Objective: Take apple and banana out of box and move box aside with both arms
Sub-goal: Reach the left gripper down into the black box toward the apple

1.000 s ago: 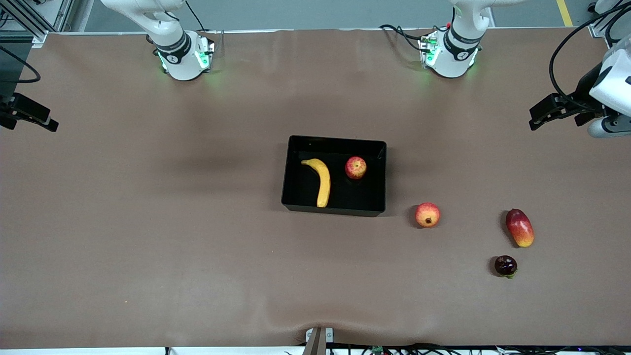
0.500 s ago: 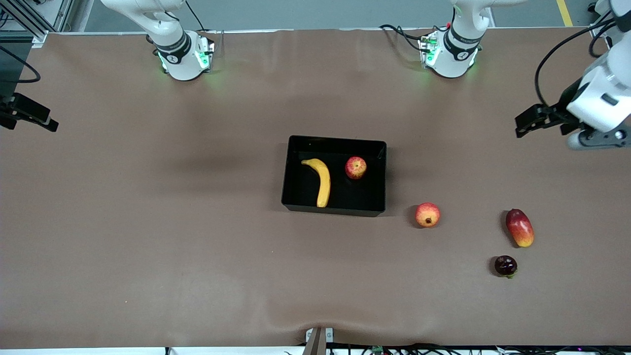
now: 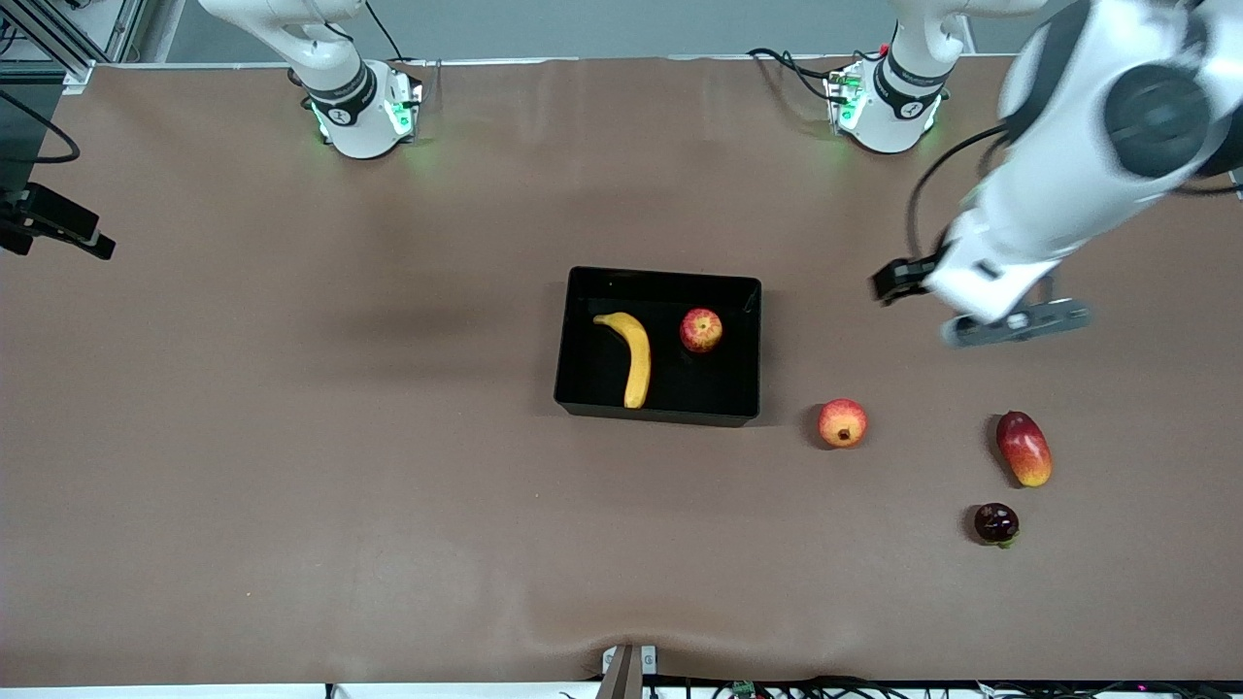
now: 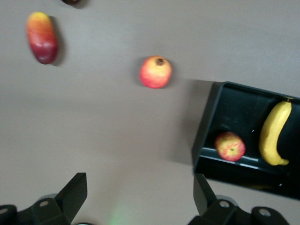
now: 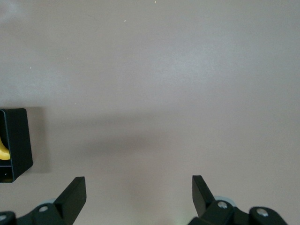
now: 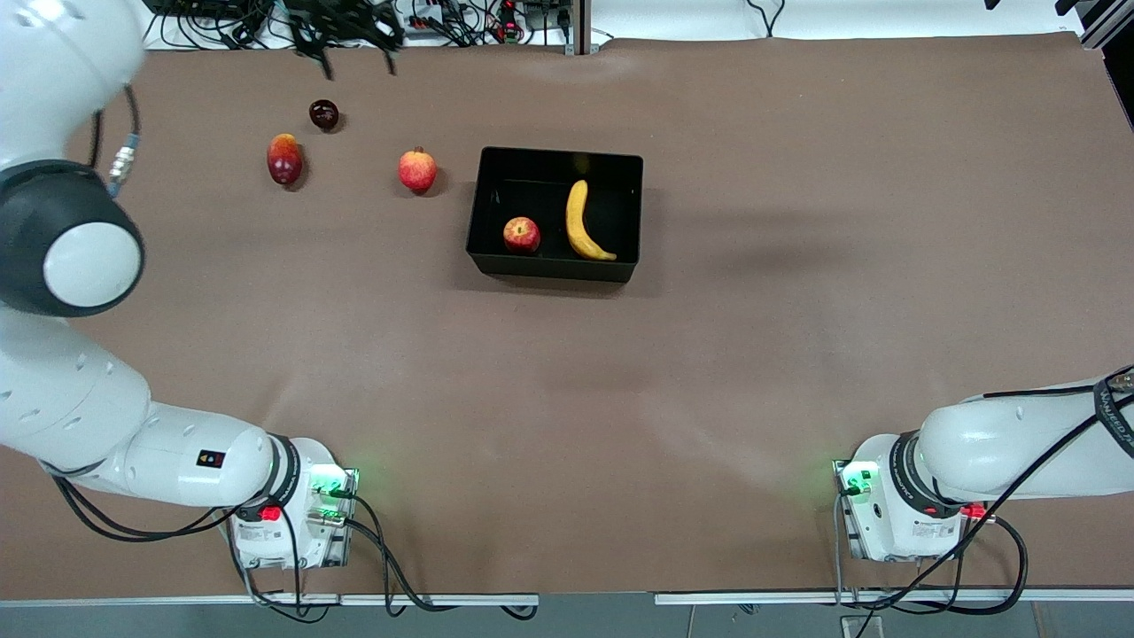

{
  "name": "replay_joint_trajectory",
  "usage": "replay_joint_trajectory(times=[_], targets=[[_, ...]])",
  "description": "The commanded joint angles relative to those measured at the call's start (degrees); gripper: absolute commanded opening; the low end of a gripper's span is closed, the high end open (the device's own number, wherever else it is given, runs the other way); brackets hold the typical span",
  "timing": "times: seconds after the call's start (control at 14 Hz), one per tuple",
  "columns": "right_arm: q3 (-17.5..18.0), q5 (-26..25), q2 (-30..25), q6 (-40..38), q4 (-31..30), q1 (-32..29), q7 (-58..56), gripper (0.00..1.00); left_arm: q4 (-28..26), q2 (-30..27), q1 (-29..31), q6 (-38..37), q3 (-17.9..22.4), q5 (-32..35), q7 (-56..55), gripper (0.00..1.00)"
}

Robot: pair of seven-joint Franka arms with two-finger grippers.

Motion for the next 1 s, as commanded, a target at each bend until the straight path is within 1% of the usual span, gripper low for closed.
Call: replay_joint_trajectory(times=[0.0, 0.14, 0.29, 0.57, 0.79, 0.93], targets=[[0.6, 0.23, 0.28, -0.47, 0.93, -0.84, -0.39, 1.0, -0.11, 4.23, -4.03, 4.19, 0.18, 1.13, -6.21, 1.0], [0.6, 0.23, 0.28, -0.55, 0.93, -1.01, -0.39, 1.0, -2.13, 5.99, -5.62, 8.32, 0.01, 1.13, -11.84, 1.0], [0.6, 0.14, 0.28, -0.47, 0.93, -0.93, -0.39, 1.0, -4.24, 7.58, -8.7, 12.98, 0.01, 1.13, -17.64, 1.0], [0.6, 0.23, 0.28, -0.47, 0.93, -0.93, -0.39, 1.0, -5.83, 12.32, -13.88, 19.22, 0.09, 1.22, -25.91, 1.0], [0.6, 0.23, 0.28, -0.47, 0.93, -0.92, -0.39, 1.0, -12.66, 12.59, -14.86, 28.35, 0.09, 1.31, -27.95, 1.0], [0.6, 0.14, 0.28, -0.47, 0.93, -0.93, -0.39, 1.0, -16.02, 12.94, -16.09, 33.46, 0.09, 1.22, -29.17, 1.0]])
